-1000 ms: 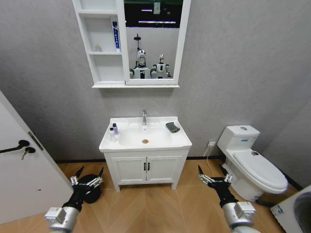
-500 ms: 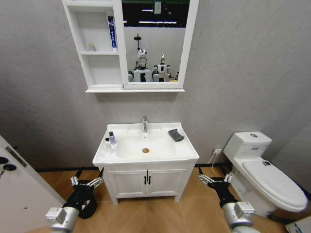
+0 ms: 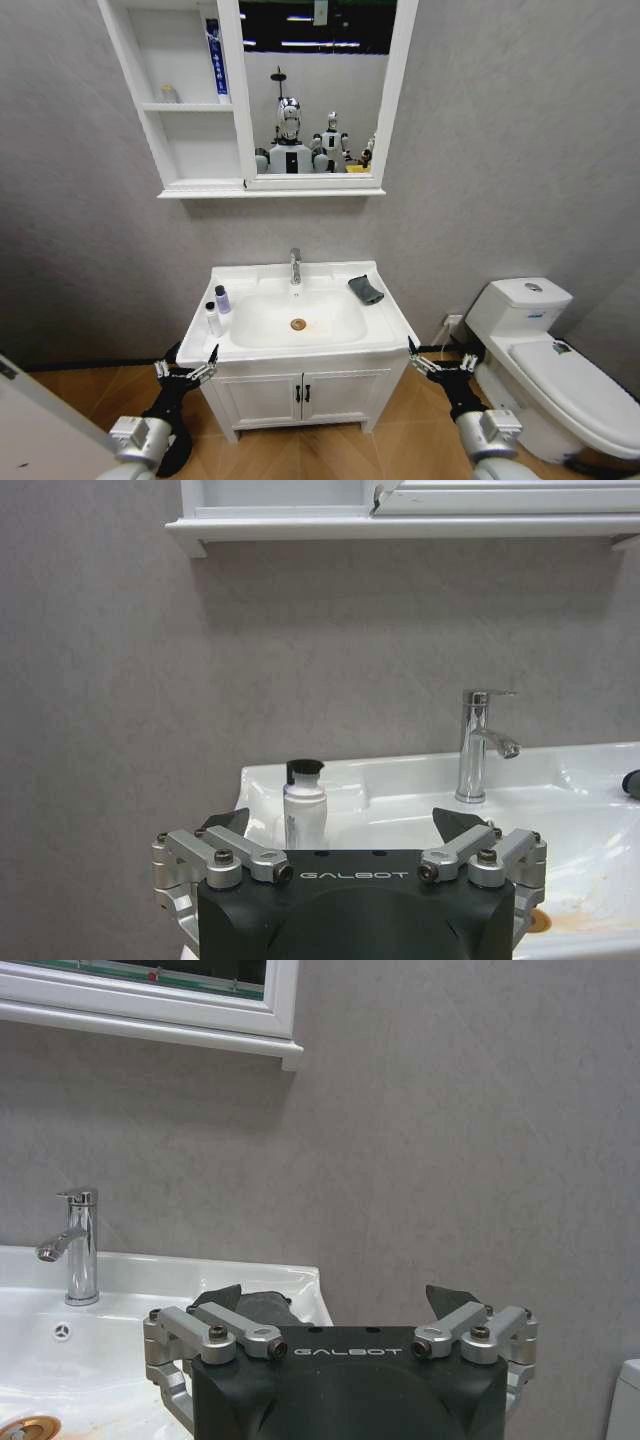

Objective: Move facial cleanser and shampoo from washbasin to cabinet, then wipe washbasin with towel.

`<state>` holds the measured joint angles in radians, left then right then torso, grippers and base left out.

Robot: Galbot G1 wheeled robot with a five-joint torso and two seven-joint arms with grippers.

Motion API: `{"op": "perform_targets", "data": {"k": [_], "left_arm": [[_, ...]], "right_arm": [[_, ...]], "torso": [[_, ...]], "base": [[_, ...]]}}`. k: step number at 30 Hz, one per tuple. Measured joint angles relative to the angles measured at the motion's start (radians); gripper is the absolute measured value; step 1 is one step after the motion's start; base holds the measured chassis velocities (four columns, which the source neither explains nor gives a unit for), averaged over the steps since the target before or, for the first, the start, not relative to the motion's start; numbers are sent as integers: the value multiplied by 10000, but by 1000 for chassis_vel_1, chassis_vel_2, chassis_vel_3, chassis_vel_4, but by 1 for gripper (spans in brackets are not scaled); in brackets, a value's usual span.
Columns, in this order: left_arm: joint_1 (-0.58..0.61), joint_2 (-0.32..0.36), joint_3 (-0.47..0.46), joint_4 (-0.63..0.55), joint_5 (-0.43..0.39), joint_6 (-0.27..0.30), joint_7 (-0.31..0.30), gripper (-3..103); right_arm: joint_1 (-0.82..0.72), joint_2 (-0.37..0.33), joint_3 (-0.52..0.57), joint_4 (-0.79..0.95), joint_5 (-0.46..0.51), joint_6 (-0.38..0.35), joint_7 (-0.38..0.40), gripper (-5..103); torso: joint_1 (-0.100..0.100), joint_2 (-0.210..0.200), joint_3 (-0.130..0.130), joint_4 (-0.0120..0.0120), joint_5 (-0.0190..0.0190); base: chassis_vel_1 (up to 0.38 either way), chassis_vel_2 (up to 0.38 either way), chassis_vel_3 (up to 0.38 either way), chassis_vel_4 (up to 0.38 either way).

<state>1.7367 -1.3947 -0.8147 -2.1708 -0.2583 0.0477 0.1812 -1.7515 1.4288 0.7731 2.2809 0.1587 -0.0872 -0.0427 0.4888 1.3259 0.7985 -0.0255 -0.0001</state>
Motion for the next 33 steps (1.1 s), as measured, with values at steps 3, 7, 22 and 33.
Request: {"op": "perform_targets", "data": {"k": [3,7,22,33], "left_arm": [[-190,-42,110,182,72,167,-105,100],[-566,53,289,536,241,284,-255,100],[-2453,659,1245,1855,-10,1190,-1089,100],[-3651,936,1634,3081,-79,1284,-1311,100]], "right_arm": [[428,-173,-92,-238,47,-149,14,100],[840,-246,-201,-507,51,-263,17,100],[1715,-568,-222,-1136,260,-473,44,100],[1944,-615,-323,-1338,285,-596,56,100]], "torso": [[0,1,0,5,3],[3,0,1,0,2],[7,-2,3,-1,1],[8,-3,3,0,1]], "base": [[0,0,0,0],[0,0,0,0],[0,0,0,0],[0,0,0,0]]}}
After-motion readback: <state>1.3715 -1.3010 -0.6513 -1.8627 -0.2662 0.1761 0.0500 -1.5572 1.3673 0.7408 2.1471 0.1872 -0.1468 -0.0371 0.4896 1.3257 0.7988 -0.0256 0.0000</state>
